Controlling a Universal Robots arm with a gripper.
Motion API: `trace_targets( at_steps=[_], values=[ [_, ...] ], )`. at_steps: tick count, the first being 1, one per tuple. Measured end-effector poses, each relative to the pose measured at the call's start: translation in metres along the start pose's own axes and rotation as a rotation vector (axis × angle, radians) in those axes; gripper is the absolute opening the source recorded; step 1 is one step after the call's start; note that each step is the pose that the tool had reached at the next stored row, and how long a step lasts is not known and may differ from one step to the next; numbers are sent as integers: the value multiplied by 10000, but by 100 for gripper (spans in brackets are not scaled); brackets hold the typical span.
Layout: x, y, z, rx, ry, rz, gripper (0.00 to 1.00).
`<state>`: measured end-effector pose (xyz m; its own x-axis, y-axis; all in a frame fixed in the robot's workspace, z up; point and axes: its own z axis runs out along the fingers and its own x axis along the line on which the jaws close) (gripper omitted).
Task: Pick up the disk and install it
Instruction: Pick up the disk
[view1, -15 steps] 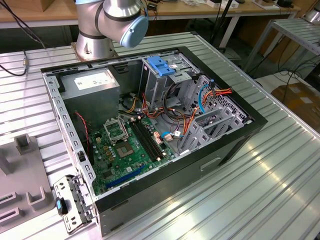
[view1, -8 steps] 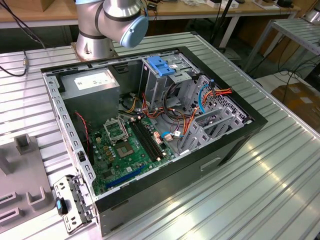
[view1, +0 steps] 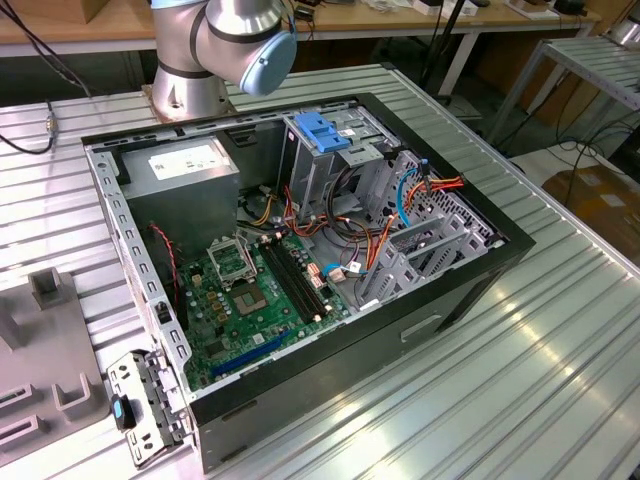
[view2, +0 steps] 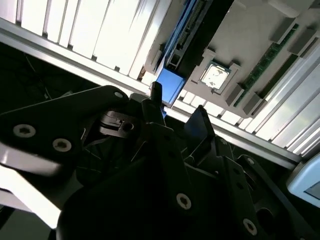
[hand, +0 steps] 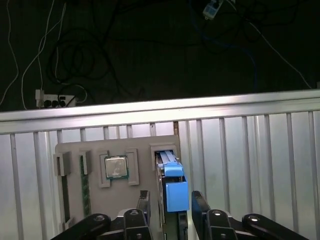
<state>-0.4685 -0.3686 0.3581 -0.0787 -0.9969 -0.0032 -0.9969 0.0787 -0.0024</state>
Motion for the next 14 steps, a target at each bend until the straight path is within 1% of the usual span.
trace_targets(
  at_steps=[1,2,4,6,8,9,10,11,13,14],
  values=[
    [-1,-15,15,-16,-16,-1,46],
    [-2,-18,20,-17,-24,2,46],
    [-2,-28,29,-18,-25,0,46],
    [-6,-37,61,-31,-25,1,46],
    [-14,-45,99,-80,-20,1,46],
    [-17,-45,117,-105,-18,3,47],
    [-20,-45,140,-143,-16,5,47],
    [-21,-45,159,-164,-14,7,53],
    [-21,-45,221,-225,-8,9,53],
    [-21,-46,240,-251,-6,8,53]
  ],
)
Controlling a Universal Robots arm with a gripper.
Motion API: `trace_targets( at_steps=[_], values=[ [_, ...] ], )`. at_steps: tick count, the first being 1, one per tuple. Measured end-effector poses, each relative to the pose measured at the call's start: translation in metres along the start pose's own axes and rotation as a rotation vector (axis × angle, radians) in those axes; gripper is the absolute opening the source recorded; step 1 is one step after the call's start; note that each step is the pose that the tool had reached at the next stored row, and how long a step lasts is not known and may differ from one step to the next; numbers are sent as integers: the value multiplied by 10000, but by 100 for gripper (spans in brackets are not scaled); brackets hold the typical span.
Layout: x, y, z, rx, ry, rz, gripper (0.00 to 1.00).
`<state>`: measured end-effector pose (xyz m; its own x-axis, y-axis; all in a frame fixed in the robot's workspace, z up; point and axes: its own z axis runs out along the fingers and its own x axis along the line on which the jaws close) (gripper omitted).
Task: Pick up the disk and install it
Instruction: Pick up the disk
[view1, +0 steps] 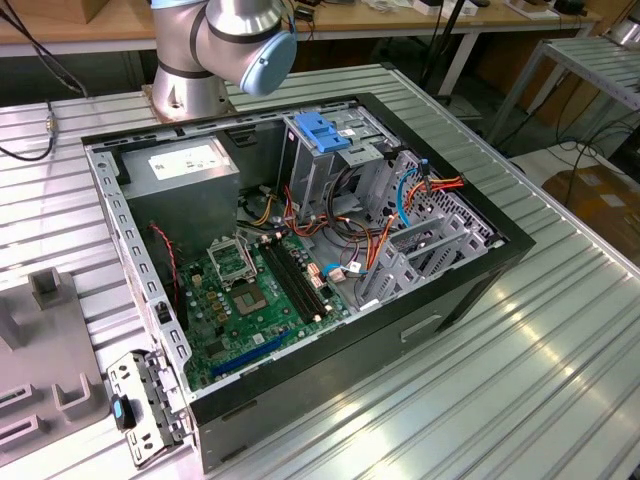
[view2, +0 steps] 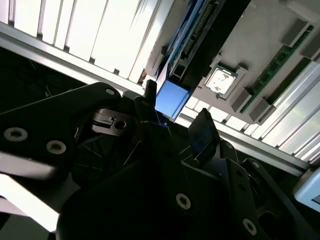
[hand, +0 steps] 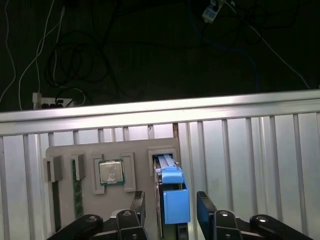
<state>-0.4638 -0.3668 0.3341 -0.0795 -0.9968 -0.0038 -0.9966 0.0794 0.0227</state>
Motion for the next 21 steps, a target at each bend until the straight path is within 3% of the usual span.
trace_targets(
  at_steps=[2,6,15,21],
  values=[
    [-1,-2,33,-41,3,0,53],
    [-1,-6,103,-35,2,-2,53],
    [0,-9,232,103,-6,-175,53],
    [-3,-9,283,144,-5,-384,53]
  ],
)
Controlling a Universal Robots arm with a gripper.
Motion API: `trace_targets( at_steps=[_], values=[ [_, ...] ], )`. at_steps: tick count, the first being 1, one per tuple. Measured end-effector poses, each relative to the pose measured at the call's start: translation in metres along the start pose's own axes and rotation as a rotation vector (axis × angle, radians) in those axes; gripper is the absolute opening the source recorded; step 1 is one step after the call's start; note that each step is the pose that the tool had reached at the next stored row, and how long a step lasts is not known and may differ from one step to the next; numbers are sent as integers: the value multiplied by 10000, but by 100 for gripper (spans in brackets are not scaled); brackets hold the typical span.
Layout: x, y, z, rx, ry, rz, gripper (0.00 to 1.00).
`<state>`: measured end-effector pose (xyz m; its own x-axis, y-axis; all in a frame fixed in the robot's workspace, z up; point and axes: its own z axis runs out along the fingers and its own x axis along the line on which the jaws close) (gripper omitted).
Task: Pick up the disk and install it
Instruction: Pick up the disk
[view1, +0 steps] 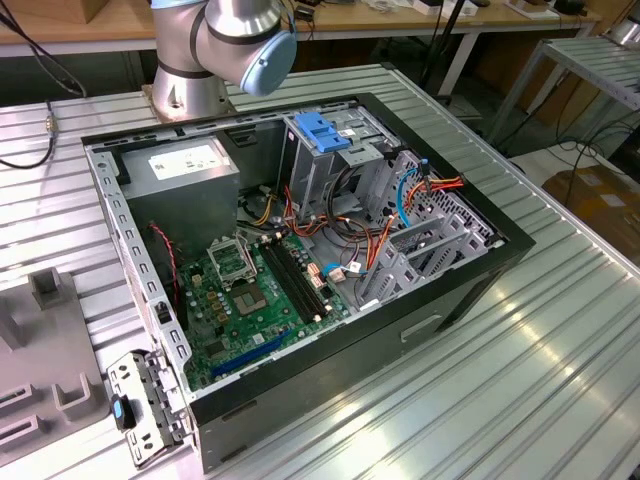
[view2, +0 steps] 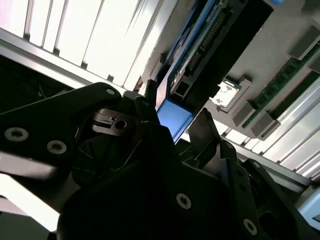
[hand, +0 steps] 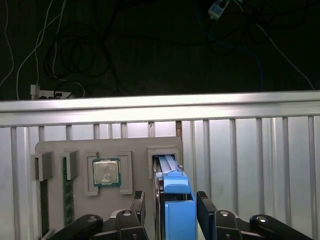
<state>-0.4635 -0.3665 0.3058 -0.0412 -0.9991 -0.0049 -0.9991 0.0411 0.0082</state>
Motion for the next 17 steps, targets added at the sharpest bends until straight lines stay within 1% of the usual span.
trace_targets(
  at_steps=[4,10,11,12,14,15,17],
  values=[
    [-16,0,34,5,-1,0,53],
    [-18,10,50,10,0,-1,53],
    [-18,10,50,11,1,-1,52],
    [-18,10,51,12,1,-1,45],
    [-18,11,51,16,-1,0,45],
    [-18,10,52,26,-1,-3,38],
    [-18,11,55,45,-2,-8,38]
  ],
)
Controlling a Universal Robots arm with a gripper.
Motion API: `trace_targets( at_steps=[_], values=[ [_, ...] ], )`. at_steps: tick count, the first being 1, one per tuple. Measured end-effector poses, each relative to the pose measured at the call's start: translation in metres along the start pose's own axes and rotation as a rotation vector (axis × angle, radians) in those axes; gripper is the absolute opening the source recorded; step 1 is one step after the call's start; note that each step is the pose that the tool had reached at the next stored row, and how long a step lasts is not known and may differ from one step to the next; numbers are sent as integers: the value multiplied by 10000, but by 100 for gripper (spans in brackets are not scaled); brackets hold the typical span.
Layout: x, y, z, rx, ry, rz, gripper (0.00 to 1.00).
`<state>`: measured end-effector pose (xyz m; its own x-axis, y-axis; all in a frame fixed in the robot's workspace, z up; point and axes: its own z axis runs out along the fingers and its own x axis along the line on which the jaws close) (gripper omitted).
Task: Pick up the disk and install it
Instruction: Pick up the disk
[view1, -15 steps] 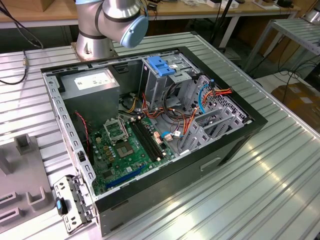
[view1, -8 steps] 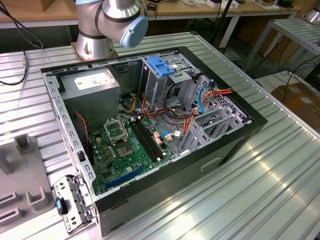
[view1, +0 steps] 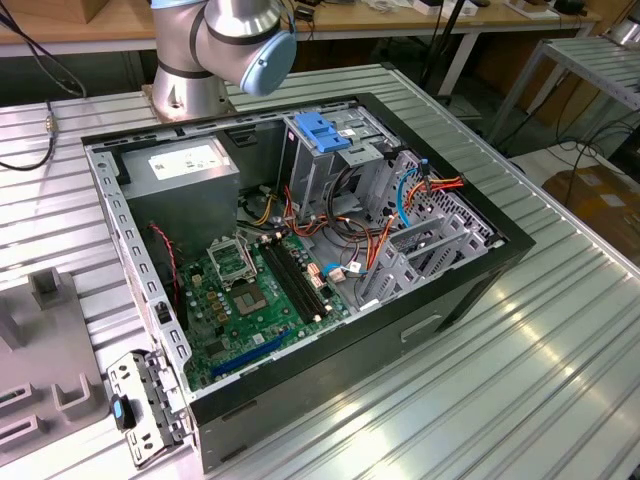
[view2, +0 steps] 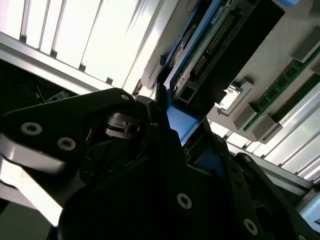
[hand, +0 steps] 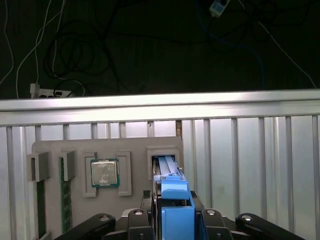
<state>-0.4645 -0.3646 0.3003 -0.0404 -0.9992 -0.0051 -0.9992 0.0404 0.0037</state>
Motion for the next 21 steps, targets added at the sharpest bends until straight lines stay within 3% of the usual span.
trace_targets(
  at_steps=[16,21],
  values=[
    [0,0,11,20,0,-90,37],
    [0,0,13,26,0,-354,37]
  ],
)
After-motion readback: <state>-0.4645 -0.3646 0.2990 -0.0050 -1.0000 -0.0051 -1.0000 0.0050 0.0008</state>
